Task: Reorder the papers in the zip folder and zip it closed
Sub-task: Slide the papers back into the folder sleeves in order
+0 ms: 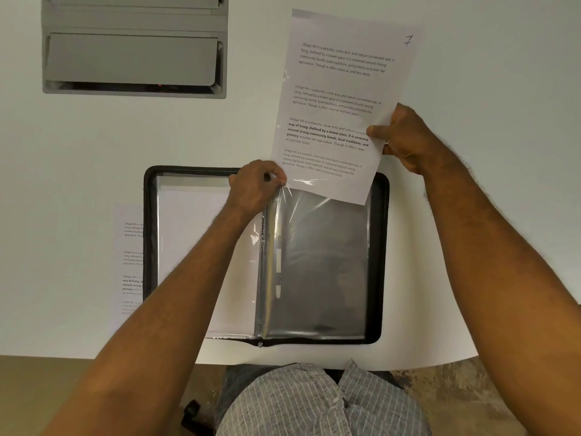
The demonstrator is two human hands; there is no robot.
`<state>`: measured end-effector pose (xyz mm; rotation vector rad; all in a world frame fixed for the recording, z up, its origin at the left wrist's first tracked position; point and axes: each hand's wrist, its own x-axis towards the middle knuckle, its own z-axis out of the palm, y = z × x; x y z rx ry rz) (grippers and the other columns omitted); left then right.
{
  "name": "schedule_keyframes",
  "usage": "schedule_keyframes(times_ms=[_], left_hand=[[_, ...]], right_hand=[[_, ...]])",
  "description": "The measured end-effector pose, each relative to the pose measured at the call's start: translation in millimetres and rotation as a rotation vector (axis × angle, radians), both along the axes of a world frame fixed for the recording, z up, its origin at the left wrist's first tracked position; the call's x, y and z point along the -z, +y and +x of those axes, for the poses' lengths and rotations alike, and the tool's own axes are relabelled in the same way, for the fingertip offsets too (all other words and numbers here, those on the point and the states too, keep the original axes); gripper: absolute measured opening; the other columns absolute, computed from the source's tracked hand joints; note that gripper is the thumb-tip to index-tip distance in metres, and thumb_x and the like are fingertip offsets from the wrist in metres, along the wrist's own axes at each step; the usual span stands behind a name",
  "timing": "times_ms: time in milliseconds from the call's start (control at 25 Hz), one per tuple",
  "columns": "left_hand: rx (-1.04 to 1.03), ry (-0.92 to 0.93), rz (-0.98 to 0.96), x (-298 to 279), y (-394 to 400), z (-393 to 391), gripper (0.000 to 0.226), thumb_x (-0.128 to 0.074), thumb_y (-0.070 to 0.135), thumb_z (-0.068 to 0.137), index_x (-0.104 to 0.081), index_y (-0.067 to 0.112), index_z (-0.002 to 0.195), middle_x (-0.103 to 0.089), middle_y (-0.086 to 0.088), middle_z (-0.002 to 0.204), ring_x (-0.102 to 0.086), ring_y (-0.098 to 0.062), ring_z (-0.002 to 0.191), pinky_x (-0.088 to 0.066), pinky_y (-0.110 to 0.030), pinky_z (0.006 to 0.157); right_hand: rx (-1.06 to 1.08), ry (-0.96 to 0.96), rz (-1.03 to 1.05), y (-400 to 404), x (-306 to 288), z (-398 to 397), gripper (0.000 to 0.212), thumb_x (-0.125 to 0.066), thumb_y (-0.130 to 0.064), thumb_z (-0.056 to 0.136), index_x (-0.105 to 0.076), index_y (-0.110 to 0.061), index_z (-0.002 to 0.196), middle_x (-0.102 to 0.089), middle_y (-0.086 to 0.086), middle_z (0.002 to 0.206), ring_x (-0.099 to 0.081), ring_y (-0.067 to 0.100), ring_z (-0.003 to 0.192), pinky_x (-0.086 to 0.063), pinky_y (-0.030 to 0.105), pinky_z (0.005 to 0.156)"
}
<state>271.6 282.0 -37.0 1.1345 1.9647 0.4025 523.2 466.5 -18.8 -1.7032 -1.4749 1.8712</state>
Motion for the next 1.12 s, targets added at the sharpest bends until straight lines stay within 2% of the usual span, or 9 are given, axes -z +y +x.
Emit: schedule_keyframes(times_ms=[120, 280, 440, 560, 640, 800, 920, 1000, 1120], left_hand=[[-0.012, -0.039, 0.032, 8.6, 1.1, -0.9, 0.007, -0.071, 0.039, 0.077, -0.072, 0.042, 0.071, -0.07, 0.01, 0.089, -0.067, -0.012, 0.084, -0.057, -0.052, 0.086], [0.004, -0.075, 0.025, 7.3, 3.5, -0.5, 0.012, -0.074, 0.02, 0.086, -0.074, 0.028, 0.077, -0.07, 0.007, 0.086, -0.067, -0.012, 0.08, -0.06, -0.043, 0.083], [0.007, -0.083, 0.076, 7.6, 3.7, -0.9, 0.01, -0.076, 0.013, 0.088, -0.075, 0.02, 0.081, -0.067, 0.006, 0.095, -0.061, -0.007, 0.084, -0.057, -0.032, 0.084], [-0.027, -0.075, 0.065, 9.8, 4.1, 0.2, 0.009, -0.078, 0.013, 0.088, -0.074, 0.02, 0.083, -0.056, -0.002, 0.11, -0.055, -0.007, 0.093, -0.045, -0.01, 0.08], [-0.054, -0.077, 0.051, 13.3, 3.8, 1.3, 0.01, -0.079, 0.014, 0.087, -0.073, 0.022, 0.083, -0.056, -0.007, 0.113, -0.056, -0.013, 0.099, -0.045, -0.012, 0.082], [-0.095, -0.125, 0.082, 11.4, 3.4, 0.6, 0.012, -0.08, 0.011, 0.086, -0.075, 0.02, 0.082, -0.062, 0.003, 0.097, -0.058, 0.0, 0.082, -0.046, -0.013, 0.075], [-0.083, -0.161, 0.07, 7.0, 2.7, 1.6, 0.013, -0.078, 0.009, 0.088, -0.075, 0.02, 0.082, -0.067, 0.012, 0.077, -0.059, 0.004, 0.065, -0.044, -0.009, 0.063], [-0.096, -0.164, 0.054, 6.6, 2.4, 0.7, 0.012, -0.077, 0.01, 0.089, -0.075, 0.02, 0.082, -0.067, 0.011, 0.077, -0.059, 0.0, 0.066, -0.044, -0.008, 0.059], [-0.103, -0.19, 0.049, 5.1, 2.6, -2.0, 0.007, -0.076, 0.008, 0.089, -0.077, 0.013, 0.084, -0.072, 0.006, 0.082, -0.064, -0.001, 0.073, -0.047, -0.009, 0.067]], right_hand=[[-0.029, -0.026, 0.012, 2.7, -0.6, -0.1, 0.05, -0.065, -0.003, 0.098, -0.051, -0.014, 0.145, -0.065, 0.006, 0.137, -0.067, 0.023, 0.116, -0.061, 0.044, 0.087], [-0.049, -0.028, -0.014, 0.0, 0.6, -1.0, 0.051, -0.065, -0.001, 0.098, -0.051, -0.014, 0.145, -0.064, 0.005, 0.137, -0.067, 0.021, 0.114, -0.06, 0.037, 0.081], [-0.076, -0.033, -0.06, -3.3, 0.1, -5.1, 0.05, -0.065, -0.001, 0.098, -0.05, -0.014, 0.144, -0.064, 0.002, 0.128, -0.067, 0.01, 0.1, -0.059, 0.031, 0.077], [-0.158, -0.025, -0.142, -6.4, -1.3, -5.7, 0.049, -0.065, -0.001, 0.098, -0.051, -0.014, 0.143, -0.066, 0.001, 0.126, -0.068, 0.01, 0.101, -0.062, 0.032, 0.08], [-0.244, -0.03, -0.227, -10.1, -2.9, -4.2, 0.048, -0.066, 0.0, 0.097, -0.054, -0.014, 0.141, -0.067, 0.002, 0.126, -0.068, 0.012, 0.102, -0.063, 0.027, 0.077], [-0.328, -0.067, -0.273, -16.0, -4.4, -0.5, 0.04, -0.071, -0.009, 0.094, -0.061, -0.015, 0.132, -0.071, 0.001, 0.121, -0.071, 0.013, 0.099, -0.062, 0.024, 0.073], [-0.031, 0.021, -0.111, -19.9, -3.8, -6.3, 0.026, -0.071, -0.028, 0.097, -0.068, -0.022, 0.122, -0.076, -0.005, 0.113, -0.075, 0.013, 0.097, -0.062, 0.028, 0.076], [0.013, 0.039, -0.087, -21.9, -1.9, -8.2, 0.027, -0.07, -0.025, 0.099, -0.068, -0.017, 0.124, -0.076, -0.004, 0.111, -0.076, 0.011, 0.094, -0.062, 0.027, 0.073], [-0.163, -0.026, -0.183, -24.2, -5.5, -0.6, 0.029, -0.073, -0.016, 0.095, -0.066, -0.014, 0.123, -0.075, -0.001, 0.112, -0.076, 0.01, 0.09, -0.062, 0.024, 0.071]])
